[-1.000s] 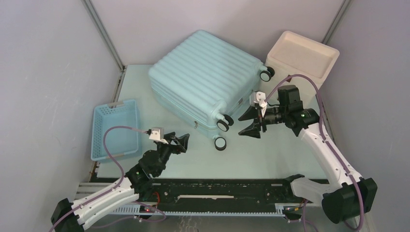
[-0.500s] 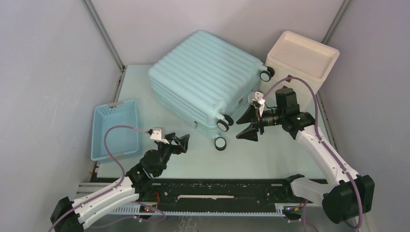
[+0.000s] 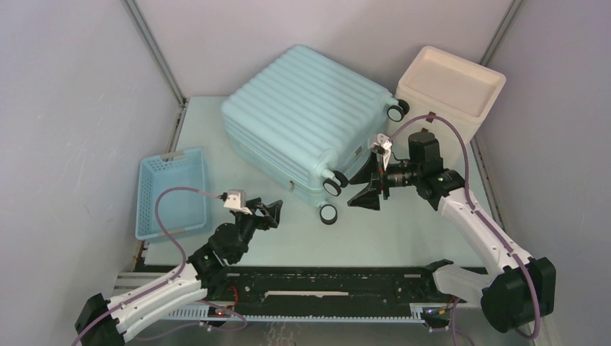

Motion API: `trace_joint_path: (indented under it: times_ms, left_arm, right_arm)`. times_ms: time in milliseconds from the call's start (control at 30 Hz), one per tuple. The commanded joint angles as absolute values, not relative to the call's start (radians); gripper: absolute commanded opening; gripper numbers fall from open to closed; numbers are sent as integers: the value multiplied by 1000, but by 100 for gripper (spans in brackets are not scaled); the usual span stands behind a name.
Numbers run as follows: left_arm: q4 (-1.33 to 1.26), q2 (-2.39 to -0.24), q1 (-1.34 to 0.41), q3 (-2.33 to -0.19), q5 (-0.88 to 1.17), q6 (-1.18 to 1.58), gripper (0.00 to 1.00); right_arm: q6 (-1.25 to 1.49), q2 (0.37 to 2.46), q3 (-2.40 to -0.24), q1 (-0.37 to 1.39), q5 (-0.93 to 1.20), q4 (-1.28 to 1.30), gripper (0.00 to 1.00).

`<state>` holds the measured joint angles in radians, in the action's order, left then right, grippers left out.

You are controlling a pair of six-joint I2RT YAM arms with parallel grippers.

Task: Open, take out, and arrange the luggage
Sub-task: Adjust the luggage at the center of the board.

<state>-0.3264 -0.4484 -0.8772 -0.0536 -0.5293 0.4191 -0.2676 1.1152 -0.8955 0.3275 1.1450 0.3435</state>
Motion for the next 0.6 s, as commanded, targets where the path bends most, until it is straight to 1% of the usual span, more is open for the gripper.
trace_joint_path:
  times_ms: [0,100,233,333,567]
  left_arm:
    - [-337,-443,-881,-80,-560,428,80]
    - [-336,-450,-881,-83,-558,428,80]
    - [-336,-450,-881,-84,-558,427,80]
    - [-336,-450,-881,-84,-558,428,80]
    - [-338,-465,-881,-89,-557,427,80]
  right_arm:
    - [-145,1124,-889,347,1099,252,88]
    - [-69,1134,-887,356,1048,217,88]
    - [-19,1145,-876,380,965,188,86]
    - [56,1162,-870,387,811,158,85]
    - [30,1190,-870,443,781,140,84]
